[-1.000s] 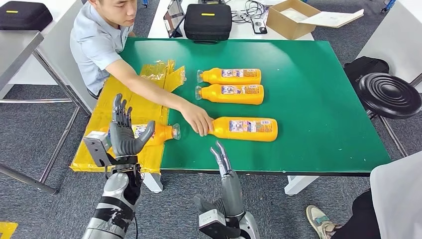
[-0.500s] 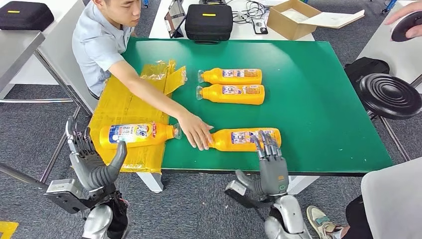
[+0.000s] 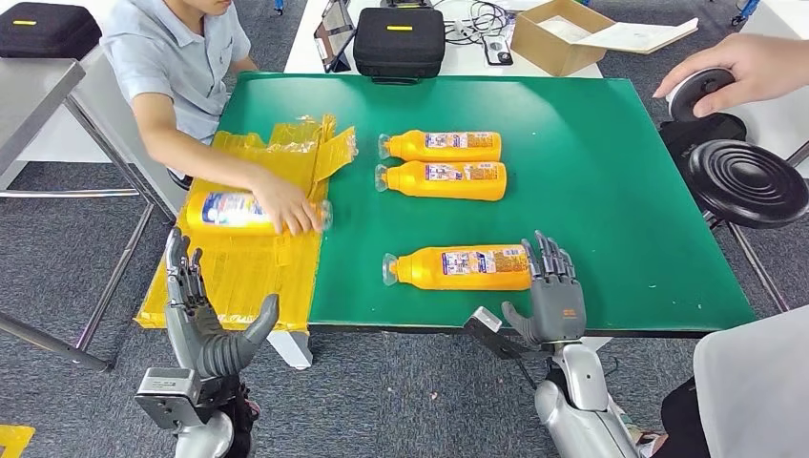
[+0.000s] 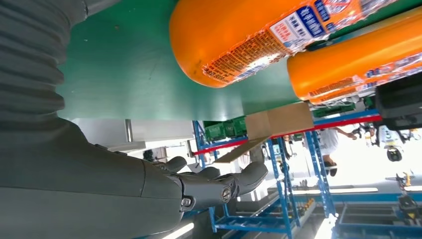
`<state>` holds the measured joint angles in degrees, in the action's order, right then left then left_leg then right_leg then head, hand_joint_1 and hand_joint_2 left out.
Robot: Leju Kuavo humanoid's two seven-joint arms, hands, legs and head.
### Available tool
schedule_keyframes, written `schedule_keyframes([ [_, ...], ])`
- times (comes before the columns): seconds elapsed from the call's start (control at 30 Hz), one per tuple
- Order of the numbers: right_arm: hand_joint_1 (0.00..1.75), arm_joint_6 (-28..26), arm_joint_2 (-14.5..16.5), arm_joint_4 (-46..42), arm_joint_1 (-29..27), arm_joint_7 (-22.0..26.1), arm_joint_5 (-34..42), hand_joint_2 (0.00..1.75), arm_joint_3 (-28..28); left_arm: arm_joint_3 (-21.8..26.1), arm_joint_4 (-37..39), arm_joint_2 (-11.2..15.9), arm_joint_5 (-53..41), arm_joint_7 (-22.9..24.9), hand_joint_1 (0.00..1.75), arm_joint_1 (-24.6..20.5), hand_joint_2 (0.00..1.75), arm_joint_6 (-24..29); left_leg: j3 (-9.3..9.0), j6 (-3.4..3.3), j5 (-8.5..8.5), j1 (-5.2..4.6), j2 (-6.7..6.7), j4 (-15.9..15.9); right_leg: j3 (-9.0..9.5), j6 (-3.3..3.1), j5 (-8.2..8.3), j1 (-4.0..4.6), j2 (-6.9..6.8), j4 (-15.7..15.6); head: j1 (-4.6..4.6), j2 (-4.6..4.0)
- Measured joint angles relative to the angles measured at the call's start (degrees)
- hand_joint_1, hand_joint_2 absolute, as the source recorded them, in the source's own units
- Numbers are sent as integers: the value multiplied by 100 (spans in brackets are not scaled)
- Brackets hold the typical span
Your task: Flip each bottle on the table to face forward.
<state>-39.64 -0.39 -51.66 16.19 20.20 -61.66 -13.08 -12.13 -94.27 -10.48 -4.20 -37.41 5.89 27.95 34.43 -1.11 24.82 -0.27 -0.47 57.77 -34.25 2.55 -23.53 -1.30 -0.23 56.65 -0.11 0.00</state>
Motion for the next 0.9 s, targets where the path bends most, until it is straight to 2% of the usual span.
schedule_keyframes([
  [0.43, 0, 204, 52, 1296, 765, -67, 222, 175, -5, -470, 332, 43, -122, 18, 0, -134, 175, -96, 1, -1, -1, -1, -1, 1, 0, 1, 1, -2, 0, 0, -1, 0],
  [0.7, 0, 969, 156, 2081, 1343, -425, 286, 175, -16, -685, 593, 37, -66, 69, 0, -380, 175, -217, 0, -1, -2, -1, 0, 1, 1, 1, 2, -2, 0, 0, -1, 0],
  [0.9, 0, 1130, 254, 2499, 1673, -514, 202, 175, -72, -839, 785, 29, -4, 89, 0, -572, 175, -261, -2, -1, -3, -1, 0, 2, 2, 2, 3, -2, 0, 1, -1, 0],
])
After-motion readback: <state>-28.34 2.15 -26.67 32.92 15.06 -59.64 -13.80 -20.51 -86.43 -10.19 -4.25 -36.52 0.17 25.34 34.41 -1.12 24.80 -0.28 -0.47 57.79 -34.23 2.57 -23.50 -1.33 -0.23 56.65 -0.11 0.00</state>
